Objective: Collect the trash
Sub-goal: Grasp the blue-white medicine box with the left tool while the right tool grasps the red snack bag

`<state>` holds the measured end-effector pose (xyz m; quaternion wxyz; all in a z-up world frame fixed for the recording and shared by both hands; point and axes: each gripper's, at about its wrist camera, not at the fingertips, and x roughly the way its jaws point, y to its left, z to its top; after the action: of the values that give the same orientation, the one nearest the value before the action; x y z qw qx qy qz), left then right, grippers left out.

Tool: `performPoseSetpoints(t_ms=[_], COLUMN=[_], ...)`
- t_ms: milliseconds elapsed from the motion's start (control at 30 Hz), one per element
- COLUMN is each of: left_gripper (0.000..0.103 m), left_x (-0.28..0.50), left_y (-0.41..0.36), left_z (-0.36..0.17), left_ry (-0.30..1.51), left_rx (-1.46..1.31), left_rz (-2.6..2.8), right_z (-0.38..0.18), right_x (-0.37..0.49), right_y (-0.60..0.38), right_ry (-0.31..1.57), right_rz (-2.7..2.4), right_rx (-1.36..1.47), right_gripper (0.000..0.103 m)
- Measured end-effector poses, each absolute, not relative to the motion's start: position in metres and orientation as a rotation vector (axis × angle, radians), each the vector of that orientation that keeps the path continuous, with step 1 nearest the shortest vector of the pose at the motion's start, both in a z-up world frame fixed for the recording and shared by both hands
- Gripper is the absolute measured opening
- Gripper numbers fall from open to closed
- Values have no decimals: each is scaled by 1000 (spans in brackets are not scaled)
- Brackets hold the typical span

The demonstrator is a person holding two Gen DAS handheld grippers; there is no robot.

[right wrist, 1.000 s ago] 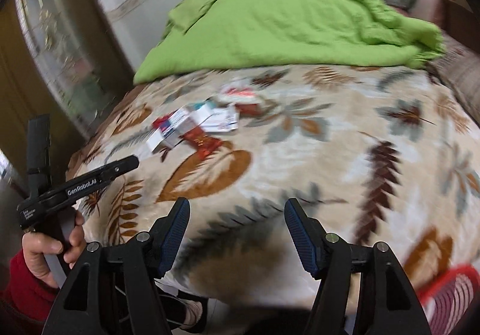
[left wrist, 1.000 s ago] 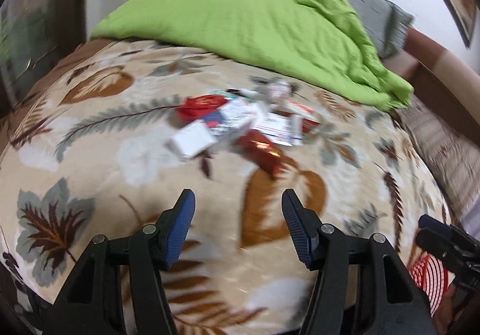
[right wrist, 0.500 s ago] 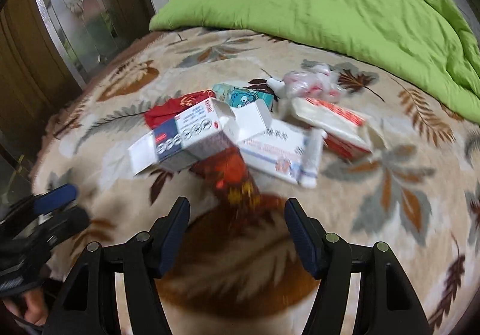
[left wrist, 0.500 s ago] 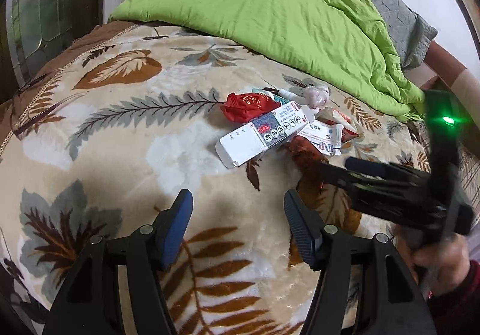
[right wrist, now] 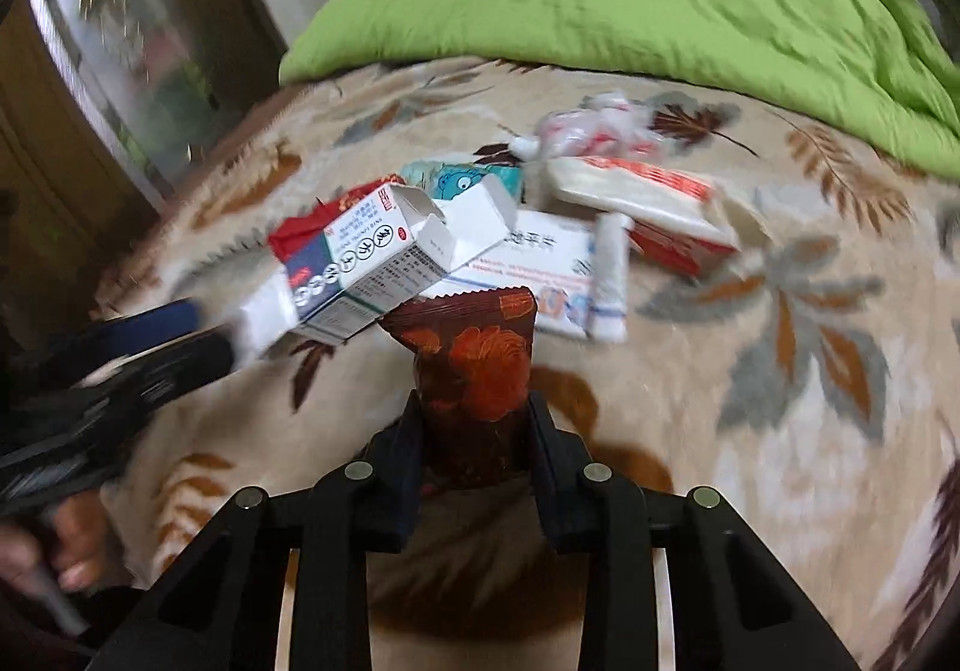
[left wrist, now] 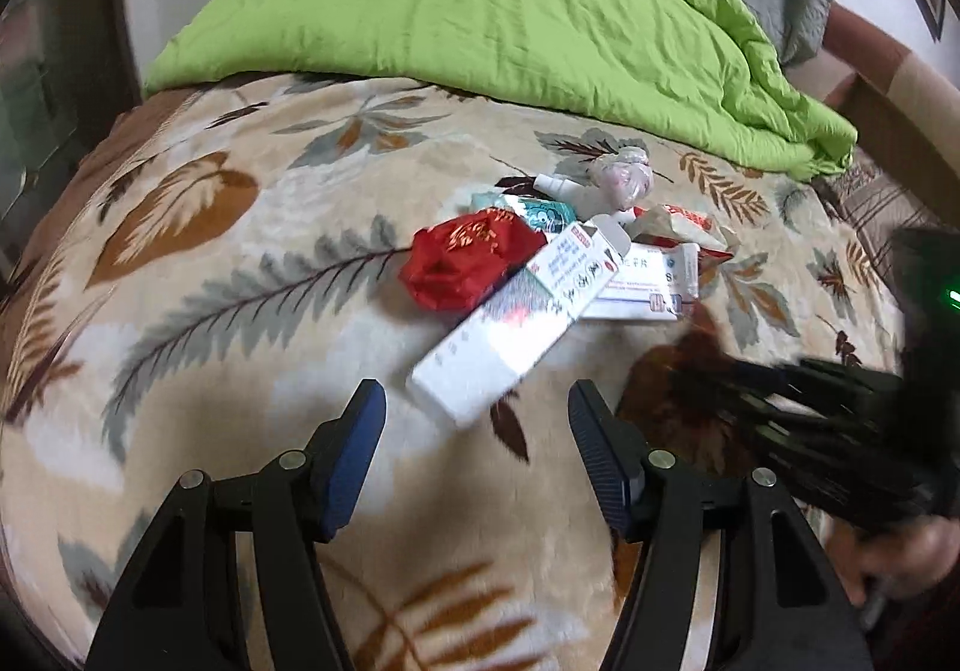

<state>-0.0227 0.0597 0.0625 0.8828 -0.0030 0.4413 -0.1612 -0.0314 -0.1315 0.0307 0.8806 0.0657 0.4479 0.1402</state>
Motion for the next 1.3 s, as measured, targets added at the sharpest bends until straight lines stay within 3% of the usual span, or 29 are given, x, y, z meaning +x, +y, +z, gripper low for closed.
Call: performPoseSetpoints(t_ms=[233, 400, 1033, 1200, 1300], left_gripper=[62, 62, 64, 44, 42], left_x=[13, -13, -16, -22, -27], left_y=[44, 13, -46, -52, -48], left_z=[43, 47, 31, 20, 22], left_ry=[959, 972, 997, 1010, 1006], left_rx=[-32, 4, 164, 185, 162], left_rz=[-435, -579, -540, -477, -469], right_z=[53, 61, 62, 62, 63], right_x=[-81, -99, -105, -106, -110], right_y=[-157, -170, -192, -193, -194], right_ry=[848, 795, 764, 769, 764], right_rz=[275, 221, 148, 143, 133], right_rx=[278, 296, 372, 375, 375], right_gripper=[33, 33, 33, 33, 33])
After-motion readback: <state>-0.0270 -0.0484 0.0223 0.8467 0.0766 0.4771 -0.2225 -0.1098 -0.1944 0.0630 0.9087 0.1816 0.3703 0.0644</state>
